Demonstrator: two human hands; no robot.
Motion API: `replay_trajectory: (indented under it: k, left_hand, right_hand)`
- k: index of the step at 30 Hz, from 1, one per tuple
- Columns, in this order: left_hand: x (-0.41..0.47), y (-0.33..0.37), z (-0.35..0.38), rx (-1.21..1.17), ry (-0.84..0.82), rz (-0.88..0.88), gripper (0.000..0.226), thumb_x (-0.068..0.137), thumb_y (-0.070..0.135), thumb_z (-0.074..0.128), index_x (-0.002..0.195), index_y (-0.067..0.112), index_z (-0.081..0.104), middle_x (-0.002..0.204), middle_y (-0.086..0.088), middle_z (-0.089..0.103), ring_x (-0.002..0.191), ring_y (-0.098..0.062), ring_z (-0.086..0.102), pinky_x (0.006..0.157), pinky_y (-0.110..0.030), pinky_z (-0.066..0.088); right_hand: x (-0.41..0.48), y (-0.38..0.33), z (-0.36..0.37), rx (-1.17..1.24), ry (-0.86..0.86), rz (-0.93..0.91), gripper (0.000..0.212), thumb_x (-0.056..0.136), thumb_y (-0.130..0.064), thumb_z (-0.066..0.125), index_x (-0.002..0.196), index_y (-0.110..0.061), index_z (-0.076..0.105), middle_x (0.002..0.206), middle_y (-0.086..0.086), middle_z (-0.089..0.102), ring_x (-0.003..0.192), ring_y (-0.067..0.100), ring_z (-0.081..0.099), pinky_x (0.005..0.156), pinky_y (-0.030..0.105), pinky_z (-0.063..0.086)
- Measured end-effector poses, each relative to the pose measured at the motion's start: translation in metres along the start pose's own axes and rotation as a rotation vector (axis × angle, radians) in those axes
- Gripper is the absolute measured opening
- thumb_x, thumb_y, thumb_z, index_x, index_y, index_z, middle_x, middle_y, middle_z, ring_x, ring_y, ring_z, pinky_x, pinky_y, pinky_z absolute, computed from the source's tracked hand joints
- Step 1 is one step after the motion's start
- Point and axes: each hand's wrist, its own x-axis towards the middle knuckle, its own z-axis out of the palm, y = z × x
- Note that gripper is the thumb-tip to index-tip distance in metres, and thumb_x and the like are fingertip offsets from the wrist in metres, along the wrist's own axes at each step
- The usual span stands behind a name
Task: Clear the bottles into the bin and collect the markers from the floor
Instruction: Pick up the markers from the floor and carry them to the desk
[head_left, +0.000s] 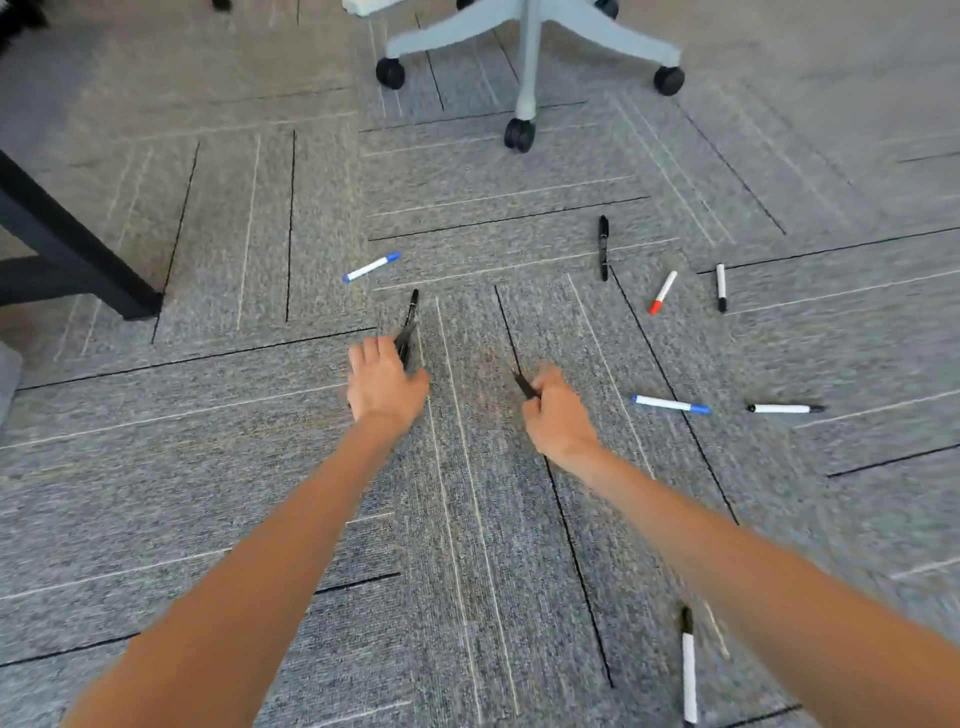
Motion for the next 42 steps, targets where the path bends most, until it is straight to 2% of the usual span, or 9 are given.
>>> replay_trajectory:
  k: [5,10,12,16,20,27,31,34,42]
  left_hand:
    - [0.032,0.026,0.017,0.073,-0.050,-0.050,0.058,0.094,0.033,0.055,0.139,0.001,0.036,0.141,-0.018,0.040,0.130,-0.033,0.032,0.109,-0.044,0.033]
    - [0.040,0.033,0.025,-0.012,-0.080,-0.199,0.058,0.094,0.015,0.055,0.142,-0.002,0.029,0.148,-0.023,0.034,0.137,-0.038,0.029,0.111,-0.048,0.034]
    - [0.038,0.036,0.032,-0.048,-0.116,-0.204,0.057,0.094,0.016,0.053,0.142,-0.003,0.028,0.144,-0.025,0.039,0.134,-0.039,0.036,0.105,-0.051,0.041]
    - [0.006,0.055,0.044,-0.138,-0.203,-0.037,0.039,0.098,0.023,0.043,0.129,0.000,0.036,0.102,-0.022,0.062,0.081,-0.032,0.064,0.058,-0.040,0.055]
    - [-0.050,0.081,0.045,-0.286,-0.357,0.121,0.037,0.102,0.020,0.034,0.135,0.004,0.027,0.073,-0.008,0.054,0.049,-0.018,0.047,0.039,-0.025,0.041]
    - [-0.127,0.107,0.046,-0.263,-0.549,0.226,0.044,0.100,0.021,0.043,0.140,0.004,0.031,0.067,0.002,0.048,0.044,-0.008,0.040,0.032,-0.014,0.029]
    - [-0.153,0.111,0.043,-0.230,-0.570,0.278,0.035,0.099,0.023,0.046,0.130,0.006,0.043,0.067,0.001,0.049,0.044,-0.010,0.043,0.035,-0.016,0.031]
    - [-0.166,0.110,0.045,-0.189,-0.589,0.284,0.030,0.099,0.026,0.046,0.121,0.005,0.049,0.066,0.002,0.051,0.046,-0.011,0.044,0.037,-0.021,0.035]
    - [-0.195,0.120,0.044,-0.111,-0.598,0.342,0.035,0.099,0.028,0.047,0.128,0.009,0.048,0.070,0.000,0.054,0.048,-0.011,0.046,0.040,-0.020,0.036]
  right_hand:
    - [-0.031,0.027,-0.022,0.008,-0.025,0.036,0.019,0.100,-0.010,0.043,0.119,-0.009,0.043,0.082,0.002,0.056,0.052,0.009,0.047,0.038,0.016,0.034]
    - [-0.056,0.051,-0.028,0.040,-0.026,0.068,0.019,0.098,-0.007,0.045,0.117,-0.007,0.048,0.103,-0.002,0.059,0.049,0.007,0.048,0.038,0.012,0.036]
    - [-0.061,0.058,-0.030,0.055,-0.031,0.109,0.020,0.098,-0.008,0.045,0.118,-0.008,0.048,0.093,0.003,0.061,0.048,0.008,0.048,0.039,0.013,0.036]
    - [-0.070,0.063,-0.037,0.099,-0.002,0.147,0.023,0.099,-0.007,0.045,0.122,-0.008,0.046,0.083,0.005,0.059,0.046,0.006,0.048,0.038,0.011,0.035]
    - [-0.088,0.071,-0.050,0.110,0.006,0.182,0.026,0.096,-0.009,0.051,0.122,-0.010,0.046,0.085,0.007,0.062,0.050,0.011,0.051,0.043,0.017,0.040]
    - [-0.138,0.098,-0.071,-0.002,-0.012,0.268,0.032,0.094,-0.014,0.057,0.125,-0.008,0.048,0.078,-0.002,0.056,0.051,0.009,0.049,0.038,0.018,0.035]
    - [-0.166,0.111,-0.076,-0.131,0.008,0.345,0.013,0.094,-0.020,0.056,0.099,-0.010,0.050,0.068,-0.002,0.050,0.051,0.011,0.049,0.040,0.022,0.034]
    - [-0.186,0.116,-0.074,-0.182,-0.021,0.412,0.019,0.091,-0.029,0.061,0.089,-0.013,0.050,0.067,-0.003,0.051,0.052,0.011,0.049,0.043,0.022,0.037]
    - [-0.206,0.124,-0.053,-0.191,-0.165,0.454,0.022,0.094,-0.017,0.059,0.112,-0.004,0.060,0.073,0.002,0.055,0.060,0.014,0.057,0.048,0.017,0.043]
